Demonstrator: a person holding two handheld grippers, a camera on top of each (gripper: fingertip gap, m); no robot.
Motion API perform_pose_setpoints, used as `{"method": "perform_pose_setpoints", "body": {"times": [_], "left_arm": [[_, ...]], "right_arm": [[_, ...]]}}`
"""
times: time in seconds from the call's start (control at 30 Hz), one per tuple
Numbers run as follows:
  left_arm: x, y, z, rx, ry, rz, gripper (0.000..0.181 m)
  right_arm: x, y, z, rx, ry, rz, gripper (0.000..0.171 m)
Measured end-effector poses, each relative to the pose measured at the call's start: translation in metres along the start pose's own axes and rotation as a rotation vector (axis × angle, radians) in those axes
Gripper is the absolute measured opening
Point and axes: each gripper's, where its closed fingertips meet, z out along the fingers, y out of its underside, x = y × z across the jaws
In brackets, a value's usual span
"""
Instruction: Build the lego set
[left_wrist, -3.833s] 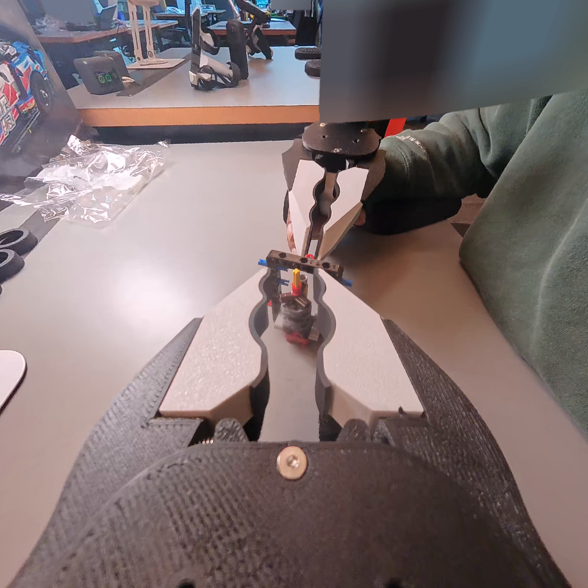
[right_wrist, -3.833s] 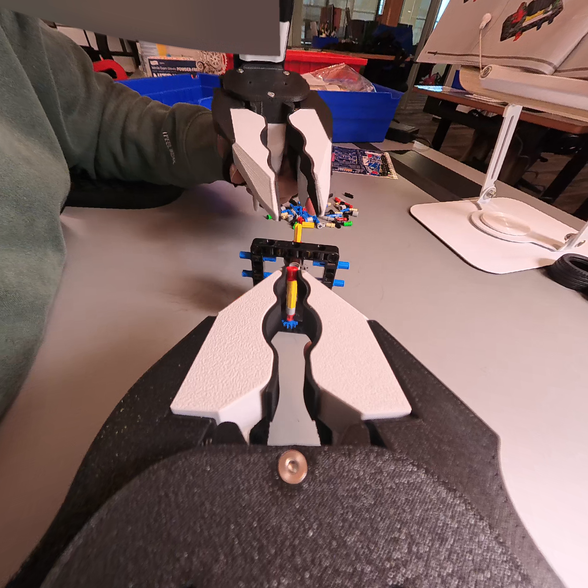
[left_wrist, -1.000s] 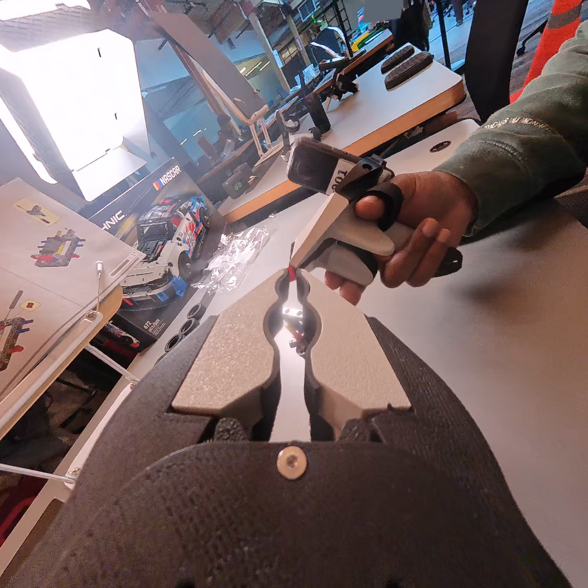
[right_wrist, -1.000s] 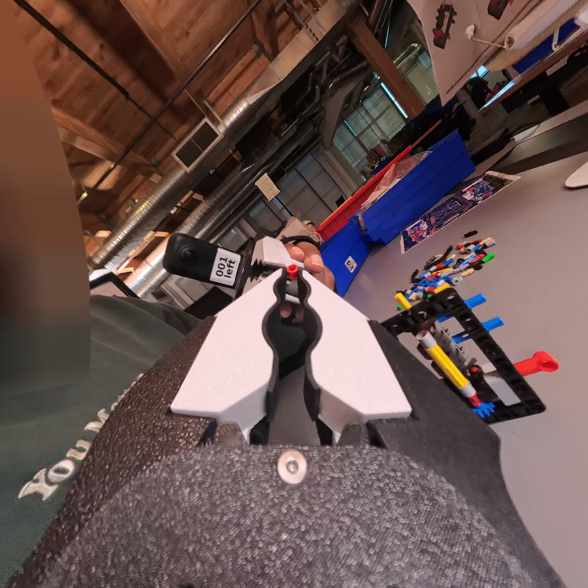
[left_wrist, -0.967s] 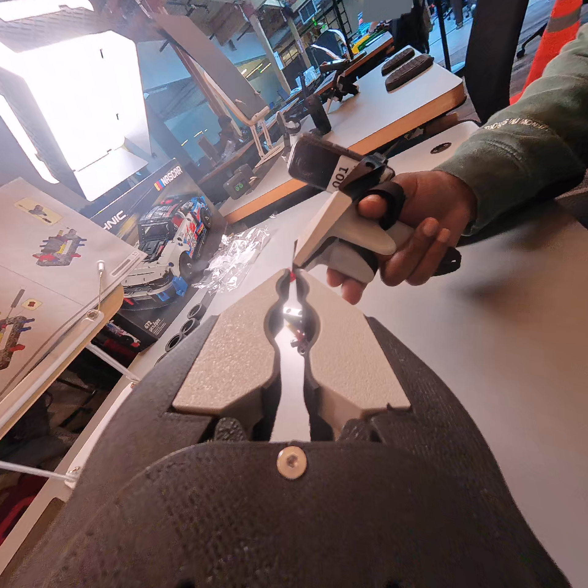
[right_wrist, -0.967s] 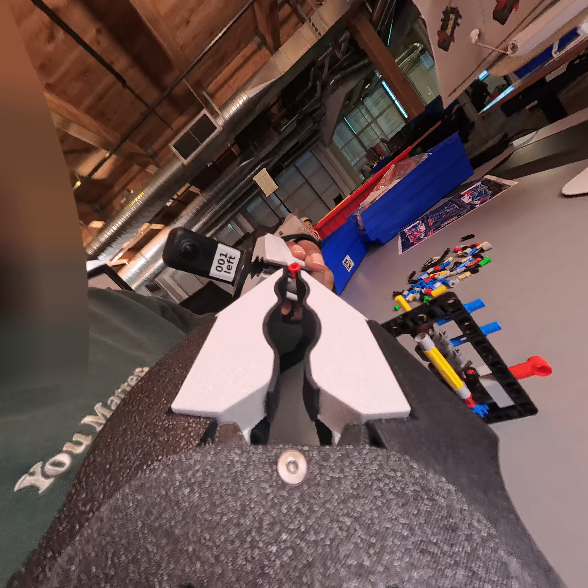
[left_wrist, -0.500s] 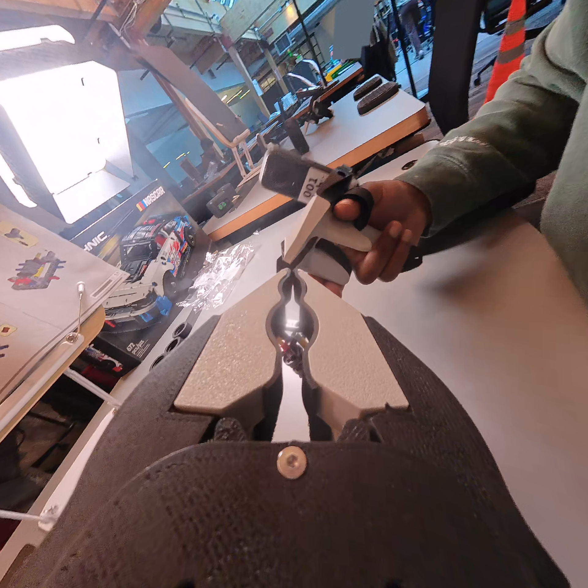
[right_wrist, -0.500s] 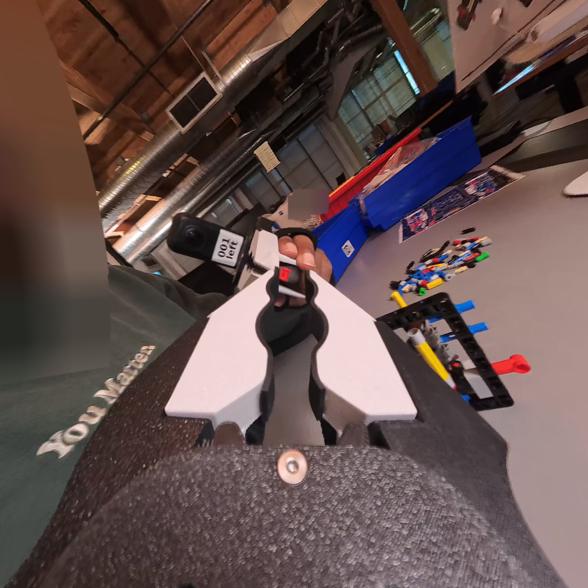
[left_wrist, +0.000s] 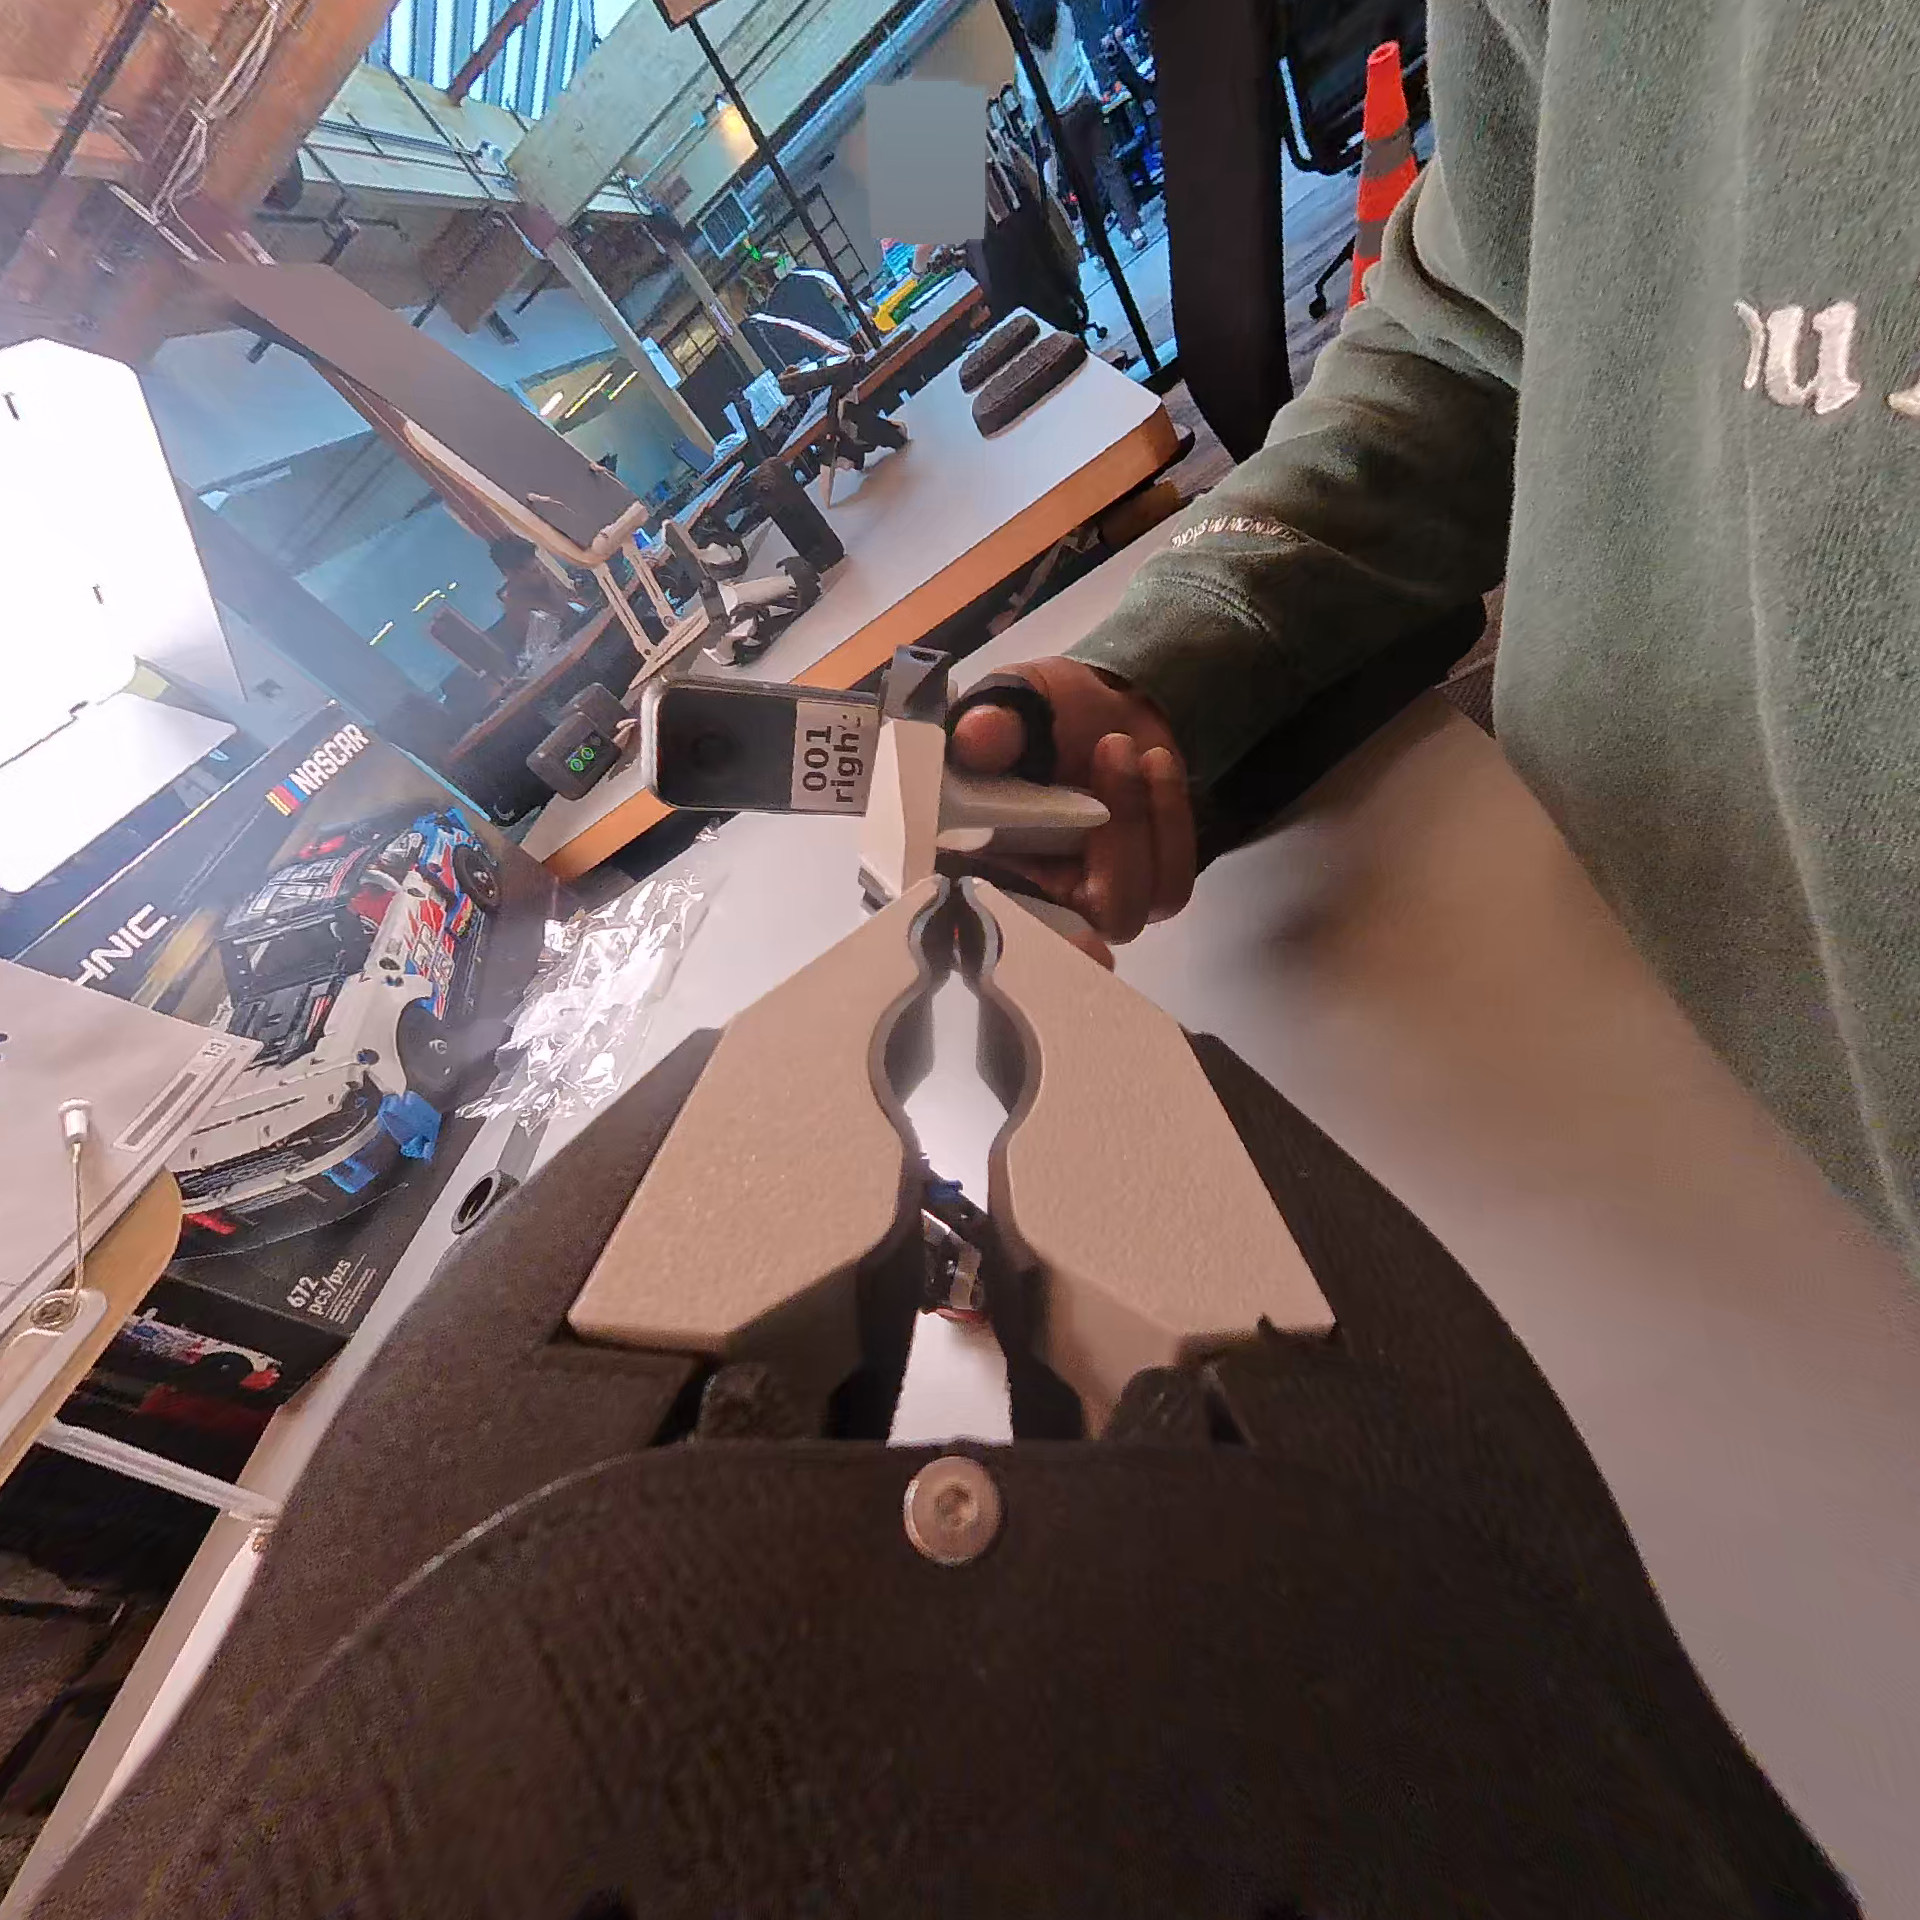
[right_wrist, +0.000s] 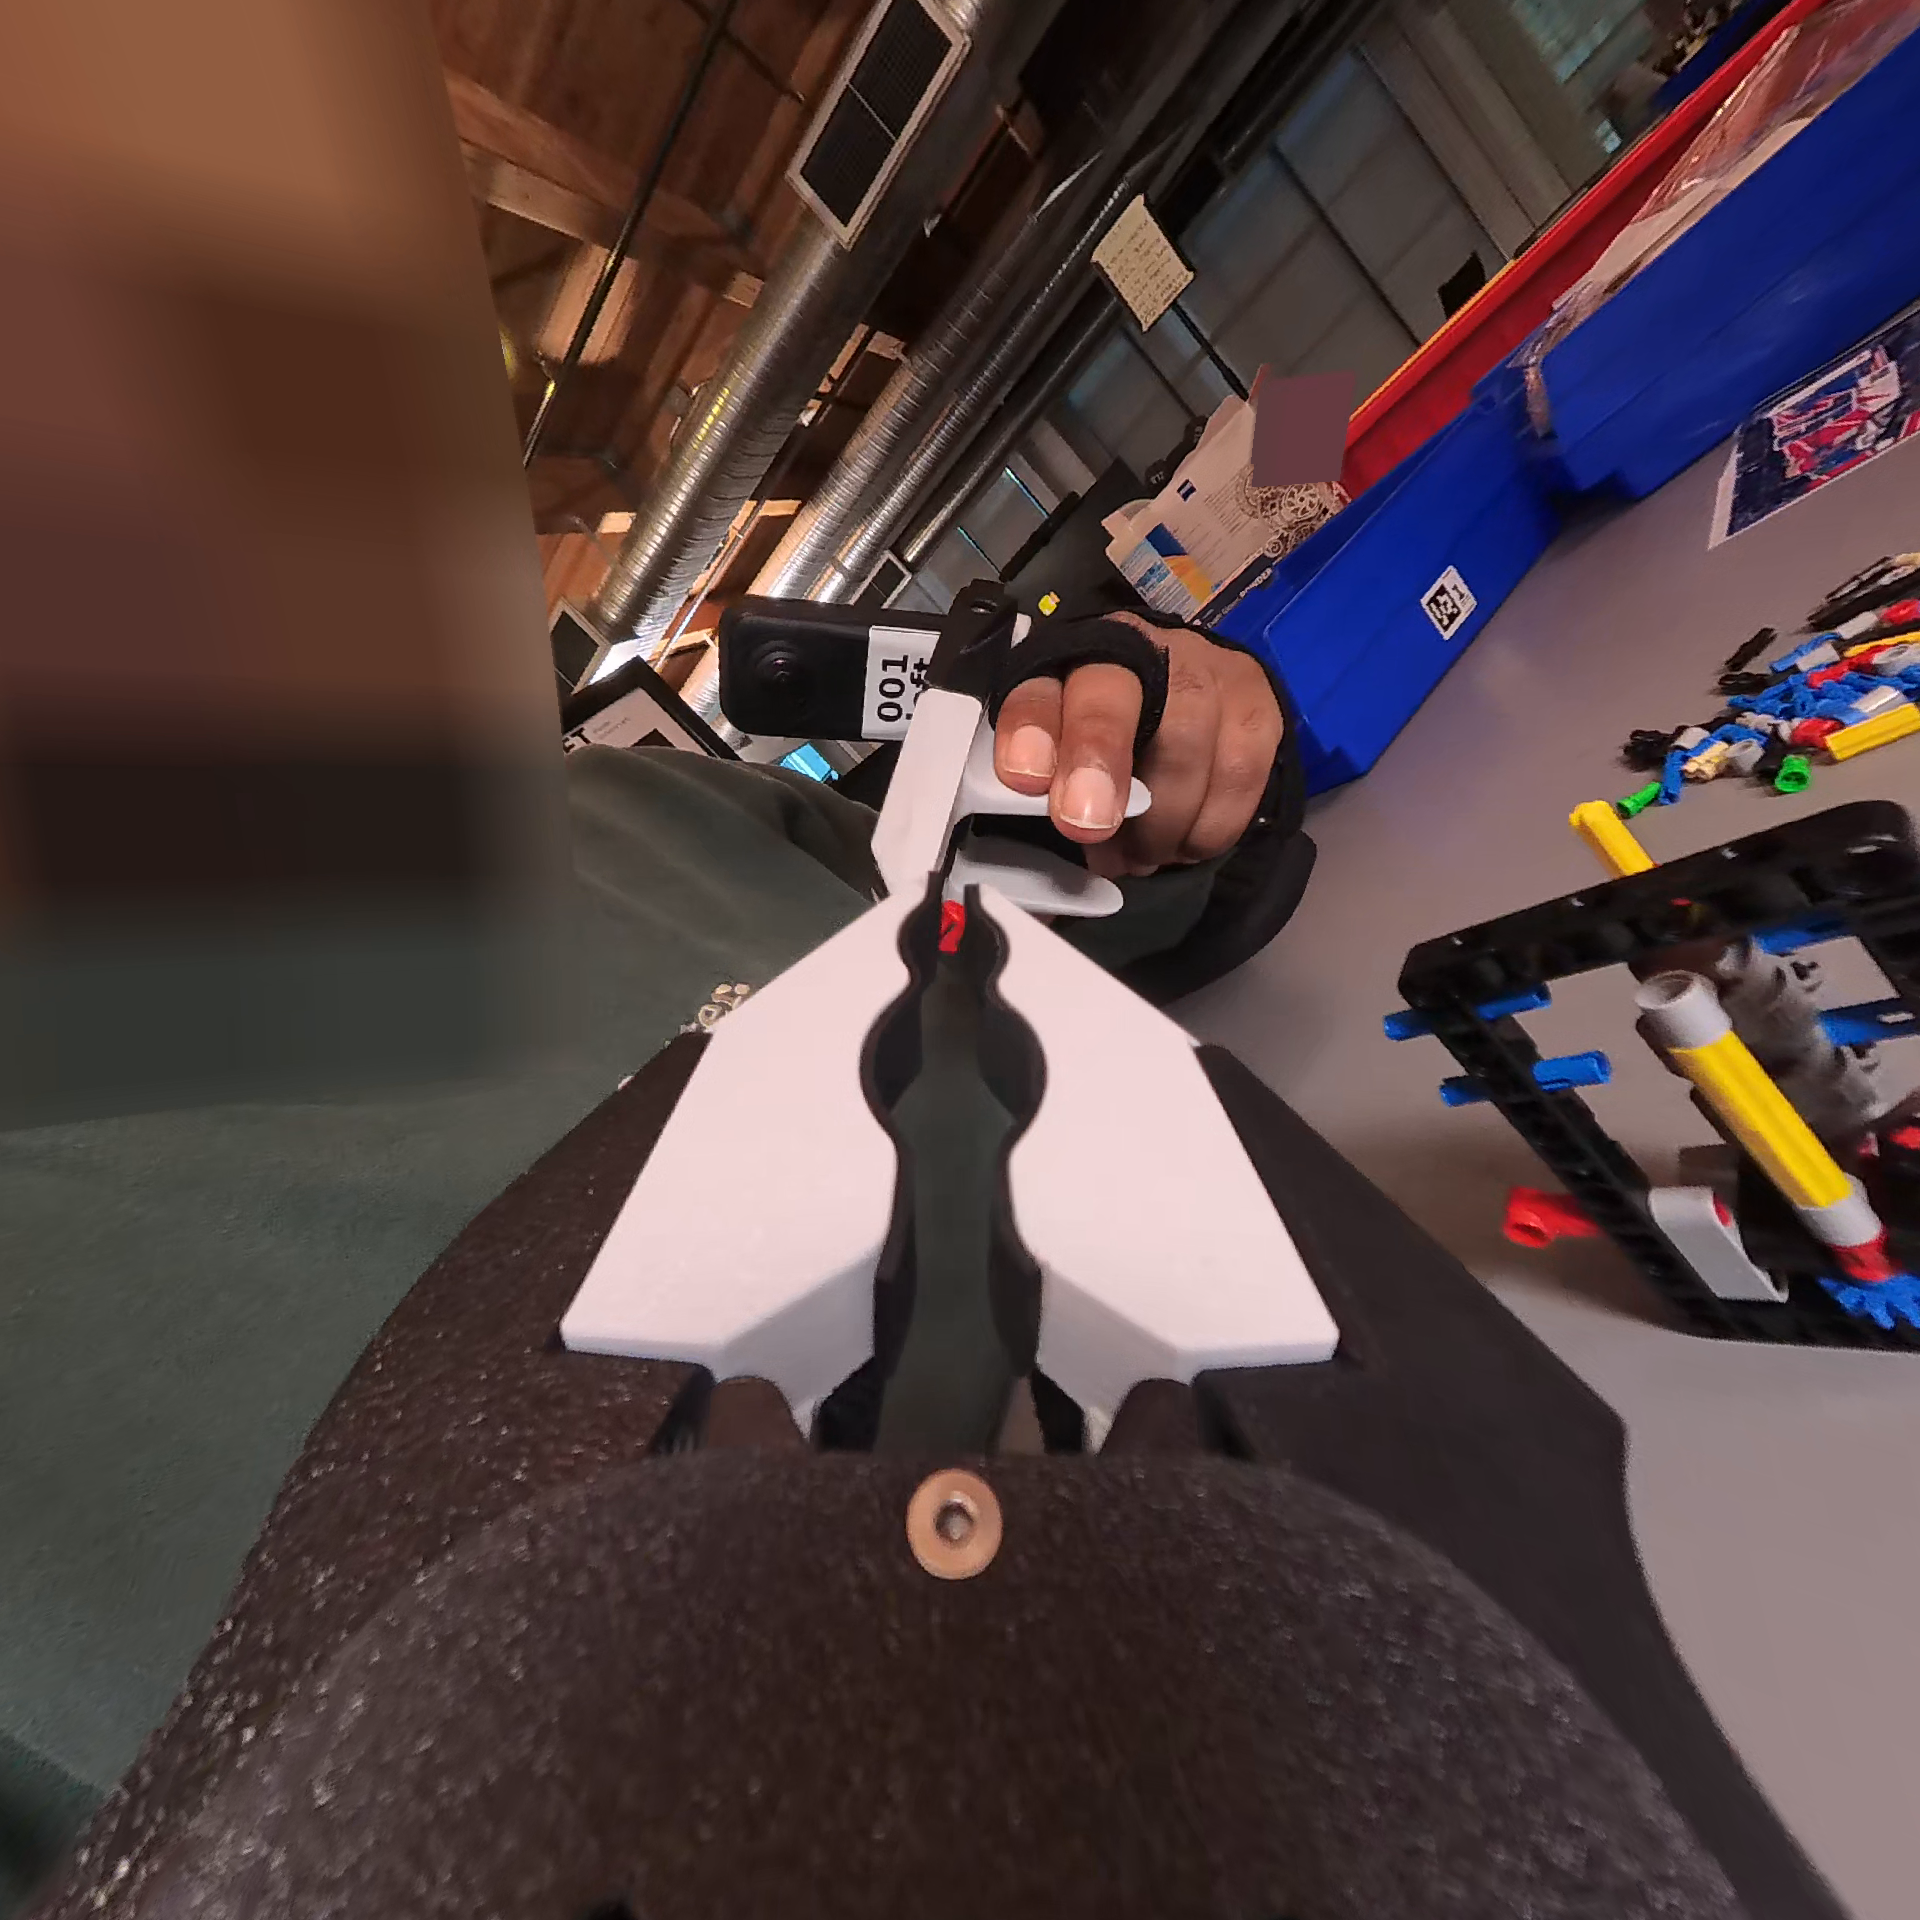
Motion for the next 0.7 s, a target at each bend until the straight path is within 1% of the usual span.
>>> {"method": "perform_pose_setpoints", "body": {"times": [0.07,0.2,0.3,0.4,0.47,0.53,0.6,0.7], "left_arm": [[-0.002,0.000,-0.001,-0.002,-0.007,0.007,0.000],[-0.003,-0.003,-0.003,-0.004,-0.013,0.022,0.000],[-0.004,-0.002,-0.003,-0.008,-0.017,0.026,0.000],[-0.014,0.011,-0.007,-0.051,-0.046,-0.001,0.000],[-0.023,0.028,-0.013,-0.117,-0.052,-0.052,0.000],[-0.030,0.046,-0.020,-0.191,-0.058,-0.145,0.001],[-0.027,0.064,-0.024,-0.235,-0.036,-0.250,0.008],[-0.020,0.082,-0.024,-0.256,-0.022,-0.352,0.018]], "right_arm": [[0.001,0.001,0.000,-0.004,0.002,0.005,0.001],[0.000,-0.001,0.000,0.013,-0.029,0.050,0.014],[0.000,-0.002,-0.001,0.018,-0.049,0.092,0.017],[0.009,-0.001,-0.005,-0.017,0.041,0.007,0.016],[0.016,-0.005,-0.014,-0.064,0.163,-0.128,0.014],[0.033,-0.003,-0.032,-0.179,0.381,-0.325,0.015],[0.049,0.001,-0.057,-0.315,0.579,-0.497,0.016],[0.072,0.016,-0.101,-0.549,0.804,-0.603,0.022]]}}
